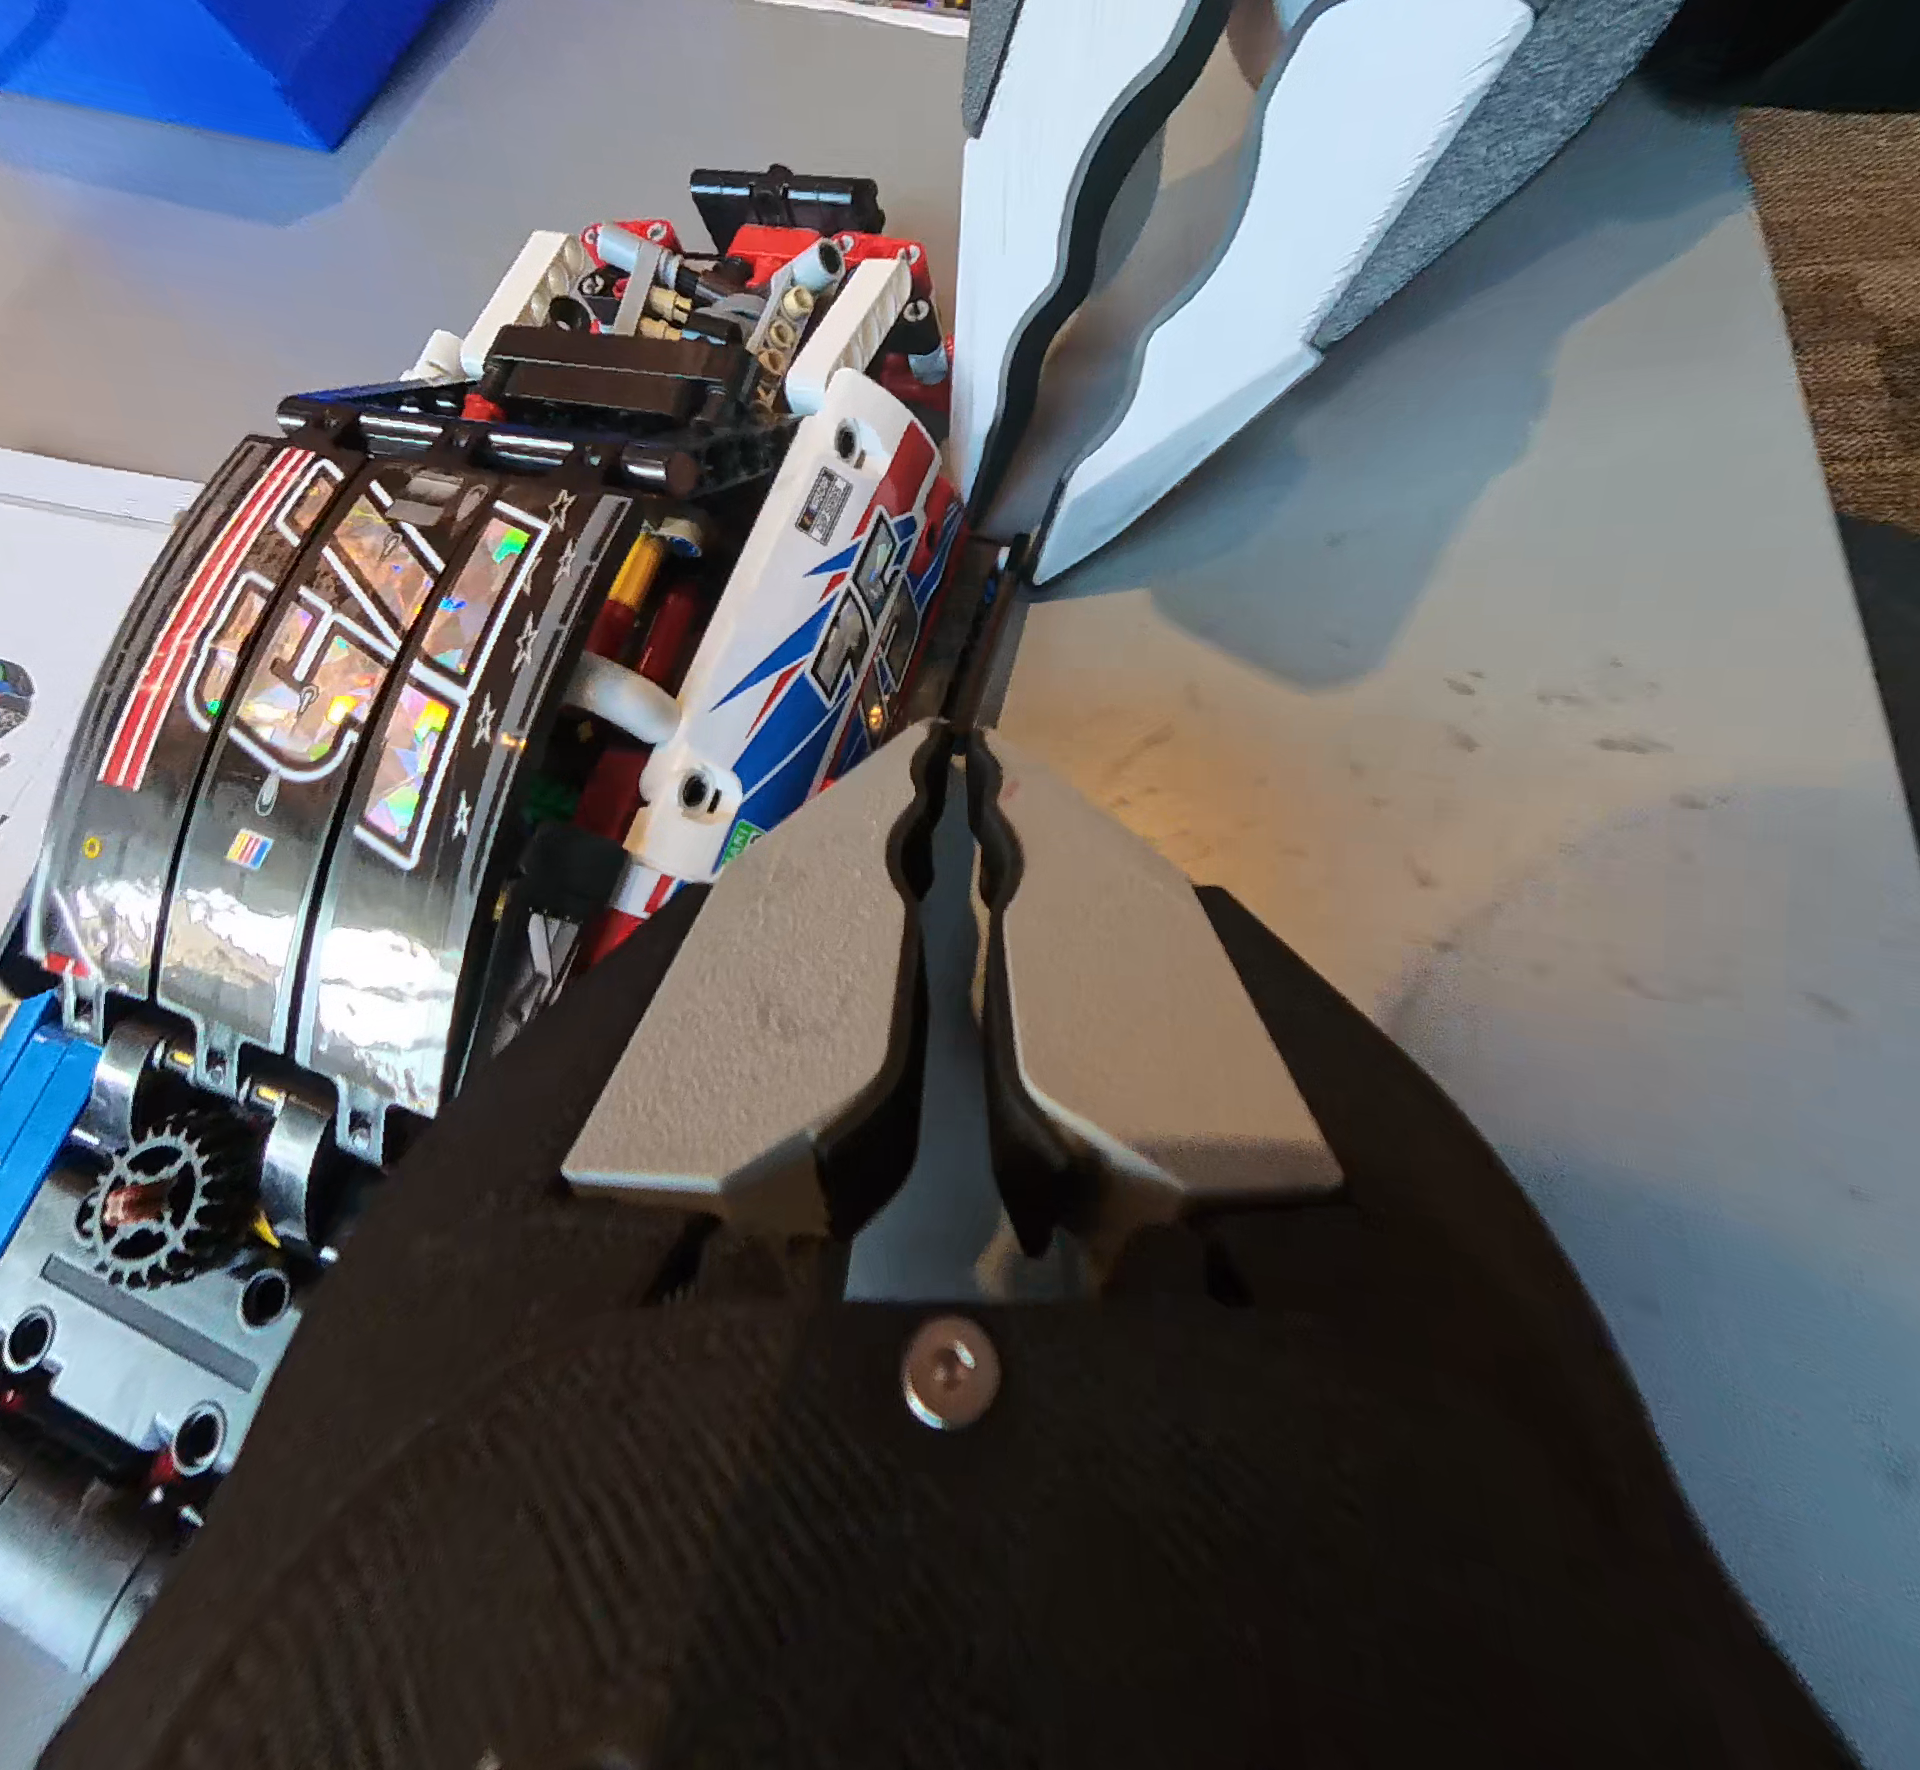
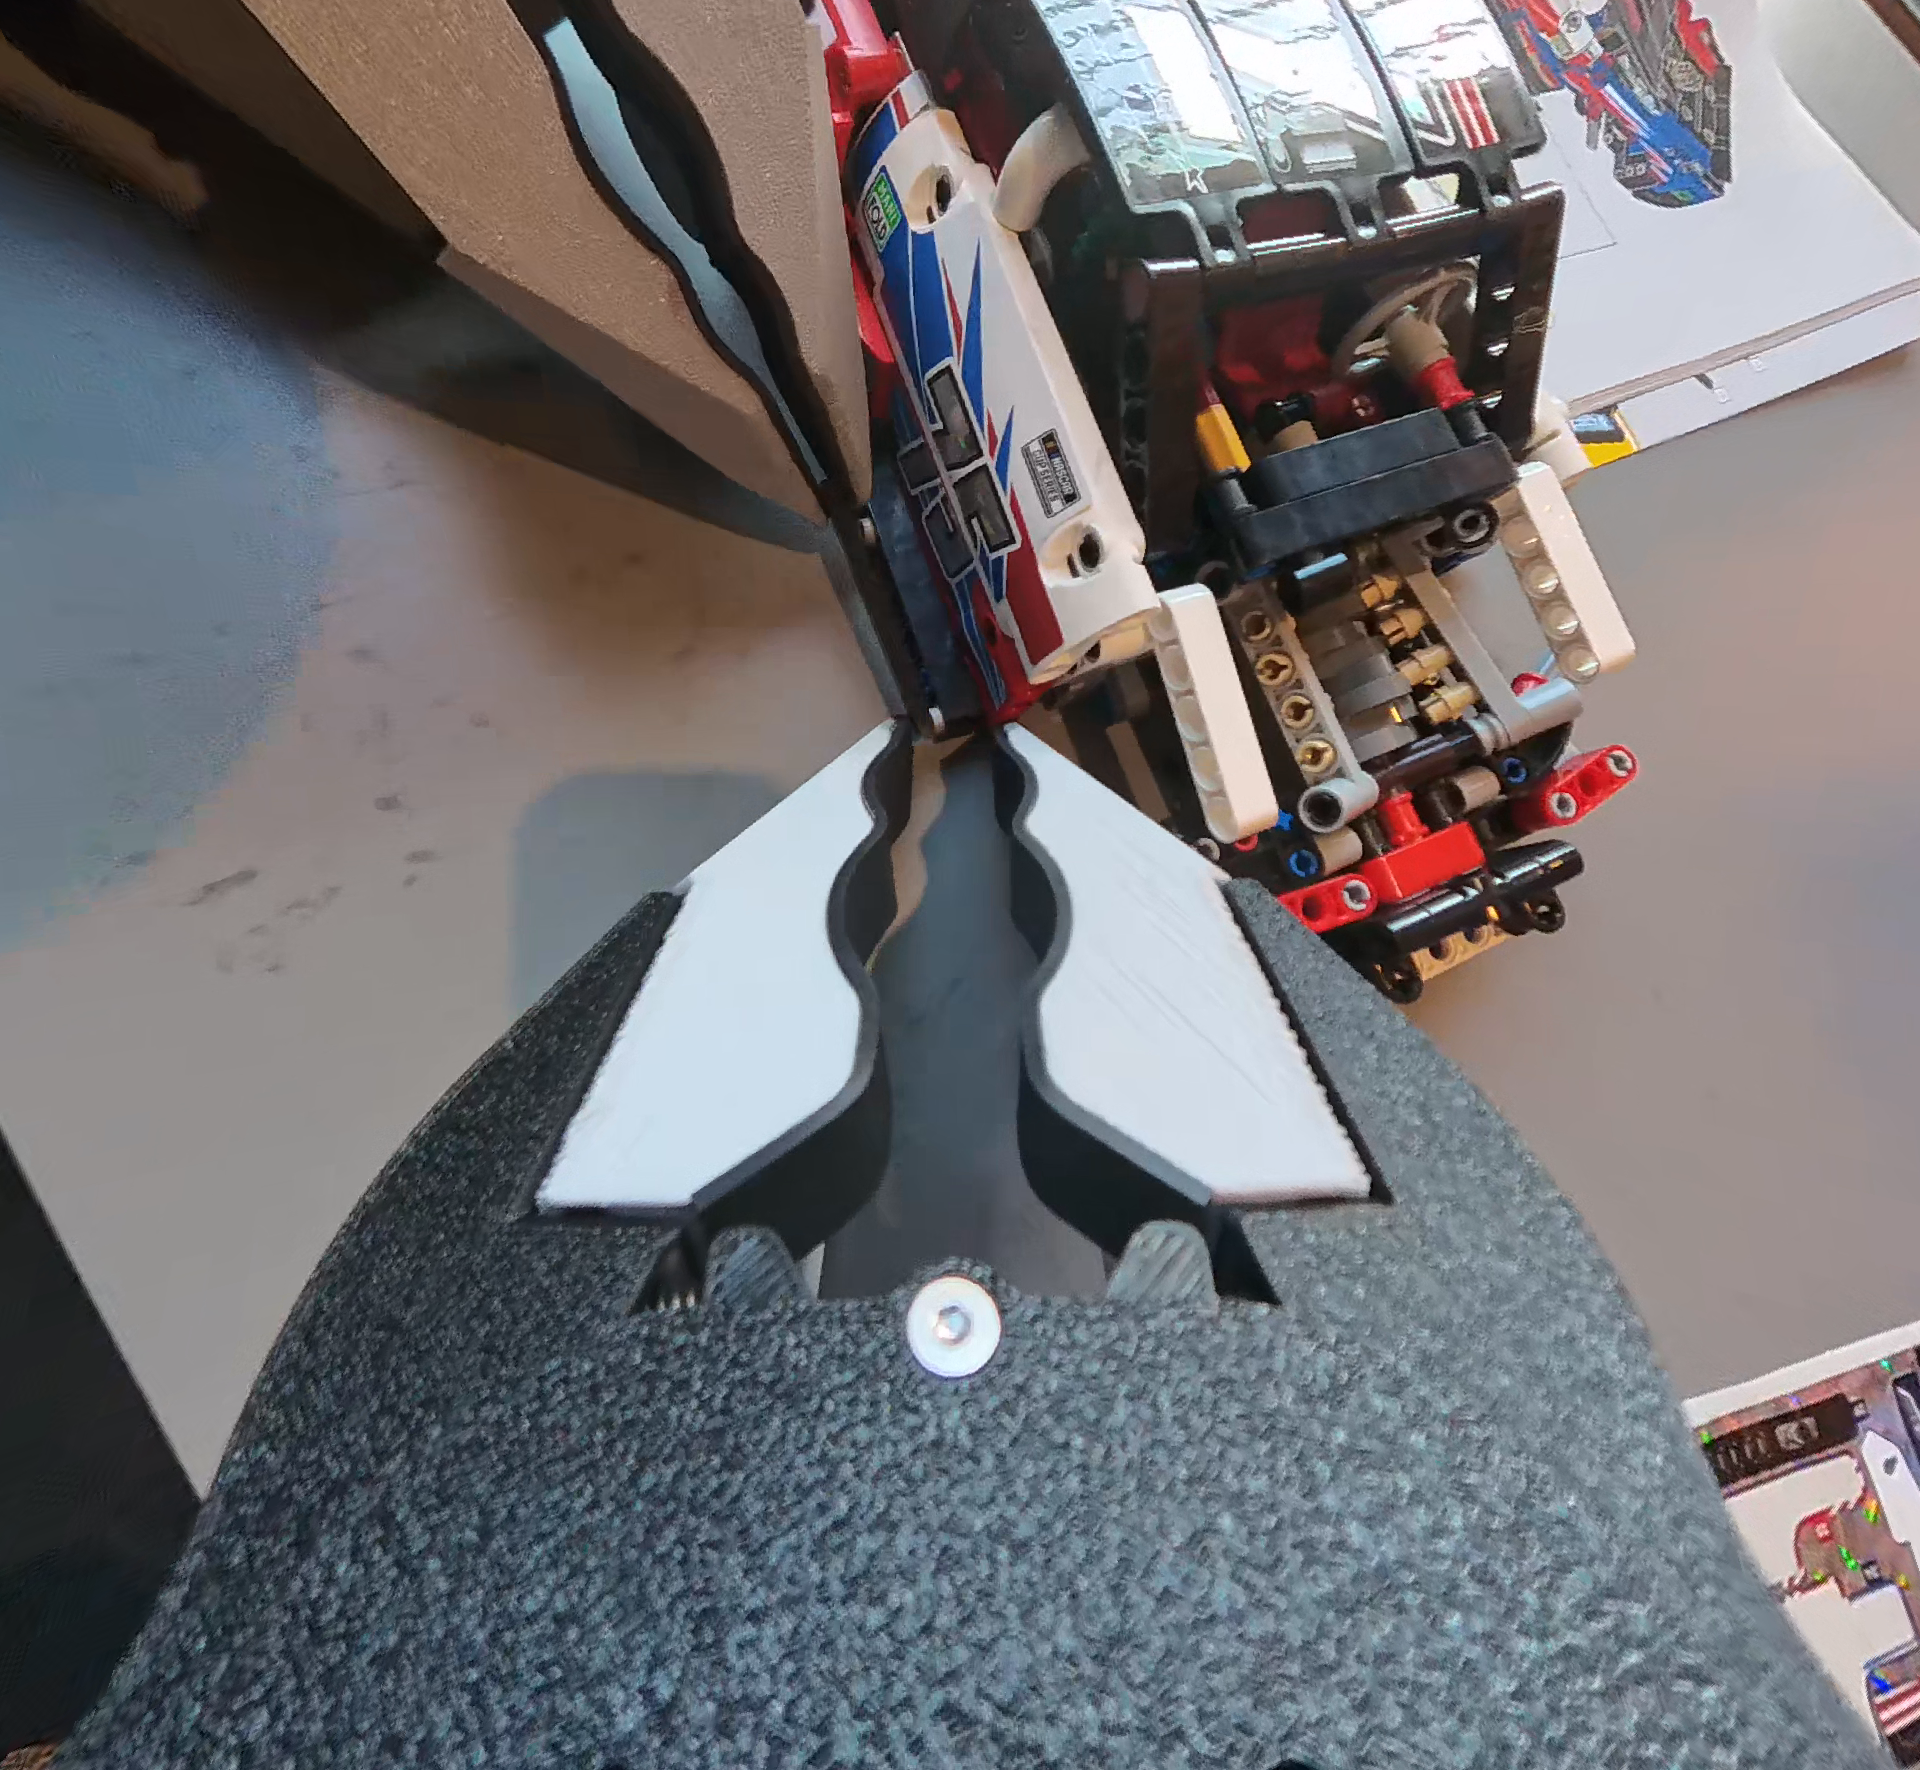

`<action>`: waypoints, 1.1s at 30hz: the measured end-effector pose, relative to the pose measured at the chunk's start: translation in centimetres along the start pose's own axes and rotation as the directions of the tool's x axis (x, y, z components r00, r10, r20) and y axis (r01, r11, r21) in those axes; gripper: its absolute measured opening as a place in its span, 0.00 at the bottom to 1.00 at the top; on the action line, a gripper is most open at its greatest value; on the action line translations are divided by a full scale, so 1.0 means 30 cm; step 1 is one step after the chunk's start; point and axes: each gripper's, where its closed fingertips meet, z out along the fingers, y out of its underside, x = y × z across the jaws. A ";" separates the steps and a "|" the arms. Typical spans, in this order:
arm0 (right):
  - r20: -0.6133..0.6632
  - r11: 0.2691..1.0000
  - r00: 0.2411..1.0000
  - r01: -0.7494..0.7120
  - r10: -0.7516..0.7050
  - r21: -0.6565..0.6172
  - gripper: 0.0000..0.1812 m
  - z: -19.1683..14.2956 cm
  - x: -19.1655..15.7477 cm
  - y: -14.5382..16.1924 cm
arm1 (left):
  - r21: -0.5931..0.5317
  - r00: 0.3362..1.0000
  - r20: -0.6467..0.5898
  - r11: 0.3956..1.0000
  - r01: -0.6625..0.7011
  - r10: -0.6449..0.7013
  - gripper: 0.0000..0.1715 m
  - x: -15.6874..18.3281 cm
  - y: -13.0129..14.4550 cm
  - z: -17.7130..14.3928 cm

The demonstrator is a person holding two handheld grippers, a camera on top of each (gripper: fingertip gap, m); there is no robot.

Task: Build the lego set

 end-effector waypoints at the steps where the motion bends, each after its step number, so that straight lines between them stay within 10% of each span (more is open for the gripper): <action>1: 0.003 1.000 1.000 -0.008 0.008 0.000 0.08 0.001 0.003 -0.001 | 0.000 1.000 0.002 1.000 -0.001 0.001 0.00 -0.001 0.000 0.001; 33: 0.024 0.999 0.999 0.025 -0.026 0.024 0.14 0.033 0.035 -0.026 | -0.060 0.985 0.164 0.997 -0.049 0.058 0.00 -0.037 0.013 0.016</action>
